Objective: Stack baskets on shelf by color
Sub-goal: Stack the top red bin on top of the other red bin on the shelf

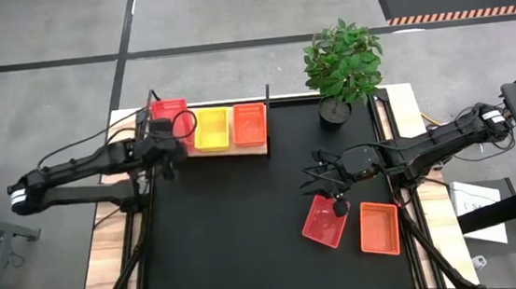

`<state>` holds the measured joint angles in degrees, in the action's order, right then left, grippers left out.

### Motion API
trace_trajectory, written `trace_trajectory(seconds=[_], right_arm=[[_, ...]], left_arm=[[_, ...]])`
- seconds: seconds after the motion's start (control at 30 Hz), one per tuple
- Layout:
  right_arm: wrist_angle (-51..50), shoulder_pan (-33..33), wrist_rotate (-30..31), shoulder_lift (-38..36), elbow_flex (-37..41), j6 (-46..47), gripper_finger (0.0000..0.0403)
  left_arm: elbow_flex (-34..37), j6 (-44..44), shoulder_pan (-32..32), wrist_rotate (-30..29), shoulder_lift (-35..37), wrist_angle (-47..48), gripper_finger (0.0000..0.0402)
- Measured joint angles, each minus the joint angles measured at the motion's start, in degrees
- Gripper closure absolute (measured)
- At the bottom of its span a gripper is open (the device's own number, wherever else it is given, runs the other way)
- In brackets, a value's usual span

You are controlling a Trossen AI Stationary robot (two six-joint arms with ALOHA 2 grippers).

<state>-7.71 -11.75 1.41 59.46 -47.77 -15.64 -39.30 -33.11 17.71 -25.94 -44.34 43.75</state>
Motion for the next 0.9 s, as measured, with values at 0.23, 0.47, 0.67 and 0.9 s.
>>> trace_trajectory(seconds=[0.23, 0.47, 0.67, 0.9], right_arm=[[-0.09, 0.00, -0.02, 0.00, 0.00, 0.02, 0.0330], [-0.10, 0.00, -0.04, 0.00, 0.02, 0.02, 0.0330], [-0.10, 0.00, -0.07, 0.00, 0.02, 0.14, 0.0330], [-0.10, 0.00, -0.09, 0.00, 0.02, 0.17, 0.0330]], left_arm=[[0.03, -0.54, 3.12, 3.17, -3.98, 0.29, 0.0402], [0.14, -0.74, 3.35, 3.11, -5.31, 0.17, 0.0401], [0.19, -1.79, 3.61, 3.07, -4.76, 0.23, 0.0382], [0.25, -2.37, 4.04, 2.47, -2.85, 0.22, 0.0339]])
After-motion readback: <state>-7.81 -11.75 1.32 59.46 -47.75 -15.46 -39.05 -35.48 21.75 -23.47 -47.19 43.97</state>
